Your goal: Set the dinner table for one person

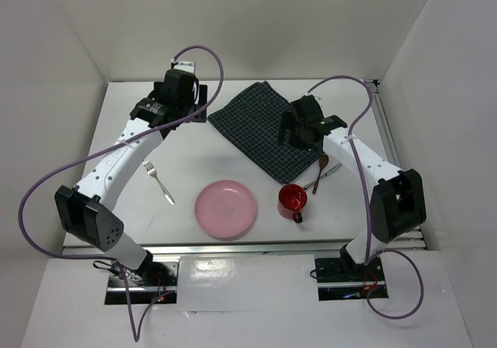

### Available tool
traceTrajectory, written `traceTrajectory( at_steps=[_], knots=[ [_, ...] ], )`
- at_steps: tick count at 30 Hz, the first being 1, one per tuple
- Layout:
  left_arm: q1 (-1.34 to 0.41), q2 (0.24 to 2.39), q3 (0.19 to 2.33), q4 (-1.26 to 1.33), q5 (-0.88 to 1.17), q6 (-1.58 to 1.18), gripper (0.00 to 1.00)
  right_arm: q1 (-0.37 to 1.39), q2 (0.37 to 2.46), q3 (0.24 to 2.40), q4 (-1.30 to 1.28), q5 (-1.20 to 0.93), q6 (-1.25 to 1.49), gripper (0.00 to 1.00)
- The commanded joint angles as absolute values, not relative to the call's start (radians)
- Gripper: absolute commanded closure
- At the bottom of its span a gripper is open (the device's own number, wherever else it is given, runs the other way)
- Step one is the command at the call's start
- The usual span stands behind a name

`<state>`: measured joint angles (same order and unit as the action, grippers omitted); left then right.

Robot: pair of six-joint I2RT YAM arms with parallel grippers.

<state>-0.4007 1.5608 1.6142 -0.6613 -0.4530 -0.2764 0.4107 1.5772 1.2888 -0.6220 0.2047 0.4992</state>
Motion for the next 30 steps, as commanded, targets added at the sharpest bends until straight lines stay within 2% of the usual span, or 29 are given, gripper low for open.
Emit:
traceTrajectory(
  at_steps=[1, 6, 12, 18, 22, 30],
  knots=[
    [-0.400, 1.516, 1.638, -0.629, -0.394, -0.311, 0.00, 0.416, 1.582, 1.281, -0.646, 0.215, 0.541, 0.00],
    [-0.400, 1.586, 1.669, -0.660, -0.359, -0.387, 0.01, 0.416, 1.572, 1.281, -0.666, 0.235, 0.551, 0.00],
    [-0.382, 1.740, 1.761, -0.721, -0.216, -0.439, 0.17, 0.416, 1.523, 1.233, -0.664, 0.203, 0.540, 0.00],
    [-0.341, 1.966, 1.919, -0.824, -0.060, -0.485, 0.14, 0.416, 1.410, 1.115, -0.632, 0.167, 0.518, 0.00],
    [-0.305, 2.065, 1.966, -0.824, 0.041, -0.525, 0.05, 0.416, 1.338, 1.077, -0.655, 0.155, 0.497, 0.00],
    [-0.276, 2.262, 2.140, -0.824, 0.100, -0.575, 0.07, 0.416, 1.276, 1.002, -0.664, 0.114, 0.466, 0.00]
  ],
)
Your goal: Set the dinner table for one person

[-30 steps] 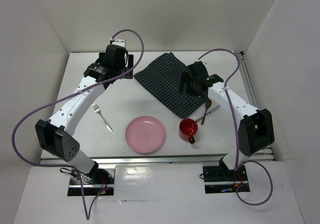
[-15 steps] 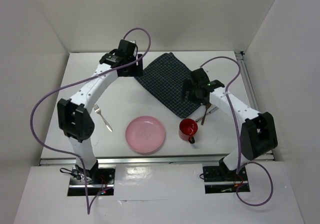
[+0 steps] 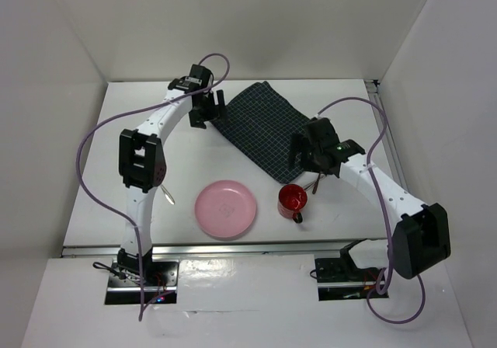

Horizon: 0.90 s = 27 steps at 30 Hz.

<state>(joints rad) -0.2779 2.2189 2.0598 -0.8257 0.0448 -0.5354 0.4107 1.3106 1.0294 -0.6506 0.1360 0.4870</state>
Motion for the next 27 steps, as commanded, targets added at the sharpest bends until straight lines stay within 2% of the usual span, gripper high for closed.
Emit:
traceTrajectory(
  at_steps=[1, 9, 12, 15, 19, 22, 24, 26, 27],
  knots=[
    [-0.276, 2.281, 2.152, -0.815, 0.110, -0.575, 0.08, 0.416, 1.276, 0.988, -0.664, 0.103, 0.466, 0.00],
    [-0.233, 2.405, 2.209, -0.766, 0.089, -0.637, 0.17, 0.416, 1.249, 0.948, -0.653, 0.038, 0.457, 0.00],
    [-0.233, 2.418, 2.186, -0.733, 0.098, -0.646, 0.13, 0.425, 1.249, 0.948, -0.653, 0.014, 0.448, 0.00],
    [-0.233, 2.460, 2.203, -0.710, 0.112, -0.646, 0.03, 0.425, 1.258, 0.948, -0.644, -0.006, 0.427, 0.00],
    [-0.224, 2.558, 2.351, -0.742, 0.138, -0.646, 0.05, 0.425, 1.287, 0.966, -0.644, -0.029, 0.413, 0.00],
    [-0.224, 2.597, 2.367, -0.717, 0.158, -0.661, 0.08, 0.434, 1.318, 0.994, -0.632, -0.057, 0.379, 0.00],
    [-0.224, 2.606, 2.367, -0.707, 0.167, -0.675, 0.13, 0.434, 1.347, 1.035, -0.632, -0.057, 0.367, 0.00],
    [-0.224, 2.617, 2.376, -0.696, 0.187, -0.684, 0.27, 0.434, 1.391, 1.072, -0.632, -0.057, 0.356, 0.00],
    [-0.224, 2.617, 2.376, -0.696, 0.187, -0.684, 0.40, 0.434, 1.405, 1.081, -0.632, -0.057, 0.356, 0.00]
  ],
)
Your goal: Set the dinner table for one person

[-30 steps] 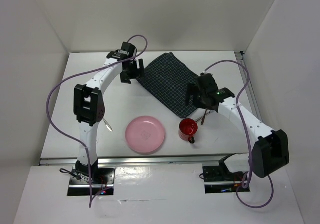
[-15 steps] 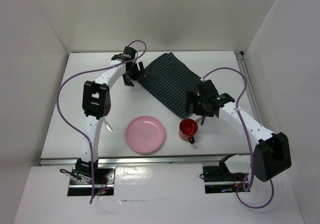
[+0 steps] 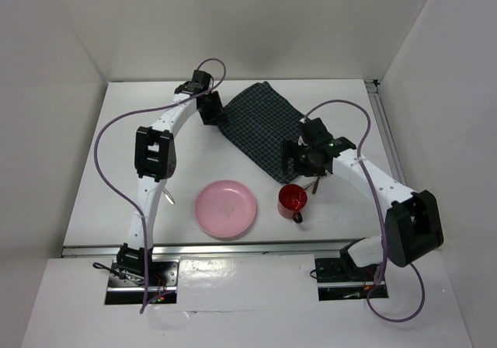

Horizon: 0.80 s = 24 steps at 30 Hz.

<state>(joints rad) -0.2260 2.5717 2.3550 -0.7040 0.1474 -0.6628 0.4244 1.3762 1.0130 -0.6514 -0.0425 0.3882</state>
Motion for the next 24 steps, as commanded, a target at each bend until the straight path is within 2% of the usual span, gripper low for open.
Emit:
traceTrajectory(
  at_steps=[1, 3, 4, 9, 12, 15, 20, 21, 24],
  knots=[
    [-0.224, 2.617, 2.376, -0.709, 0.175, -0.684, 0.67, 0.434, 1.431, 1.091, -0.632, -0.057, 0.356, 0.00],
    [-0.224, 2.583, 2.362, -0.719, 0.166, -0.670, 0.94, 0.434, 1.451, 1.103, -0.632, -0.057, 0.347, 0.00],
    [-0.215, 2.565, 2.350, -0.719, 0.154, -0.670, 1.00, 0.434, 1.471, 1.114, -0.632, -0.057, 0.336, 0.00],
    [-0.193, 2.352, 2.100, -0.652, 0.058, -0.652, 1.00, 0.466, 1.569, 1.173, -0.632, 0.009, 0.287, 0.06],
    [-0.172, 2.240, 2.023, -0.641, 0.015, -0.641, 1.00, 0.494, 1.629, 1.198, -0.623, 0.034, 0.272, 0.12],
    [-0.147, 2.181, 1.971, -0.695, -0.031, -0.630, 1.00, 0.503, 1.683, 1.244, -0.614, 0.055, 0.281, 0.12],
    [-0.072, 2.047, 1.734, -0.652, -0.092, -0.657, 1.00, 0.503, 1.735, 1.316, -0.614, -0.032, 0.390, 0.12],
    [-0.058, 1.996, 1.635, -0.625, -0.092, -0.657, 1.00, 0.503, 1.744, 1.325, -0.600, -0.055, 0.390, 0.14],
    [-0.009, 1.967, 1.549, -0.561, -0.069, -0.657, 1.00, 0.512, 1.753, 1.325, -0.571, -0.077, 0.400, 0.19]
  ],
)
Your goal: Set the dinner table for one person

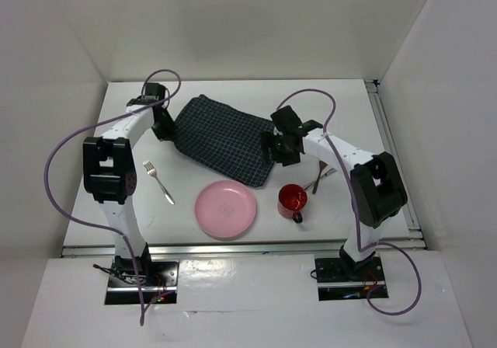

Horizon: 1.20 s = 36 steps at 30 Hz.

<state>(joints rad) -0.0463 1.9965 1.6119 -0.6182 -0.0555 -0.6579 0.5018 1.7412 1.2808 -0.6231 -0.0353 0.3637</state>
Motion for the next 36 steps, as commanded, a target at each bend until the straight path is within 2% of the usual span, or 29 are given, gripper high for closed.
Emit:
traceTrajectory(
  at_steps=[1, 5, 9, 10, 13, 16, 20, 27, 29, 30, 31, 32, 34, 35, 36],
  knots=[
    [-0.009, 1.967, 1.540, -0.578, -0.069, -0.657, 1.00, 0.544, 1.764, 1.334, -0.571, -0.077, 0.381, 0.22],
    [0.005, 1.957, 1.502, -0.597, -0.069, -0.657, 1.00, 0.641, 1.802, 1.365, -0.552, -0.035, 0.314, 0.27],
    [0.005, 1.948, 1.477, -0.597, -0.080, -0.669, 1.00, 0.641, 1.873, 1.428, -0.617, 0.005, 0.389, 0.27],
    [0.005, 1.948, 1.477, -0.607, -0.080, -0.669, 1.00, 0.626, 1.885, 1.428, -0.626, 0.005, 0.411, 0.22],
    [0.005, 1.948, 1.488, -0.617, -0.080, -0.669, 1.00, 0.601, 1.894, 1.428, -0.617, -0.093, 0.480, 0.16],
    [0.005, 1.939, 1.488, -0.626, -0.080, -0.669, 1.00, 0.601, 1.936, 1.419, -0.617, -0.118, 0.505, 0.16],
    [0.005, 1.930, 1.488, -0.626, -0.080, -0.669, 1.00, 0.626, 1.947, 1.419, -0.646, -0.051, 0.514, 0.23],
    [-0.005, 1.940, 1.497, -0.626, -0.058, -0.669, 1.00, 0.626, 1.973, 1.394, -0.637, -0.060, 0.532, 0.23],
    [-0.014, 1.940, 1.497, -0.617, -0.049, -0.669, 1.00, 0.626, 1.991, 1.394, -0.626, -0.060, 0.541, 0.30],
    [-0.014, 1.940, 1.497, -0.617, -0.049, -0.669, 1.00, 0.626, 2.009, 1.405, -0.626, -0.043, 0.541, 0.38],
    [-0.014, 1.953, 1.508, -0.617, -0.040, -0.669, 1.00, 0.612, 2.020, 1.414, -0.626, -0.005, 0.541, 0.47],
    [-0.014, 1.953, 1.517, -0.617, -0.028, -0.669, 1.00, 0.612, 2.029, 1.425, -0.635, 0.011, 0.541, 0.67],
    [-0.014, 1.988, 1.552, -0.627, -0.014, -0.660, 1.00, 0.566, 2.049, 1.454, -0.635, 0.021, 0.532, 0.80],
    [-0.024, 2.011, 1.566, -0.627, 0.000, -0.660, 1.00, 0.549, 2.049, 1.468, -0.644, 0.037, 0.520, 0.93],
    [-0.037, 2.011, 1.581, -0.641, 0.000, -0.660, 1.00, 0.531, 2.049, 1.485, -0.655, 0.054, 0.520, 0.99]
  ],
)
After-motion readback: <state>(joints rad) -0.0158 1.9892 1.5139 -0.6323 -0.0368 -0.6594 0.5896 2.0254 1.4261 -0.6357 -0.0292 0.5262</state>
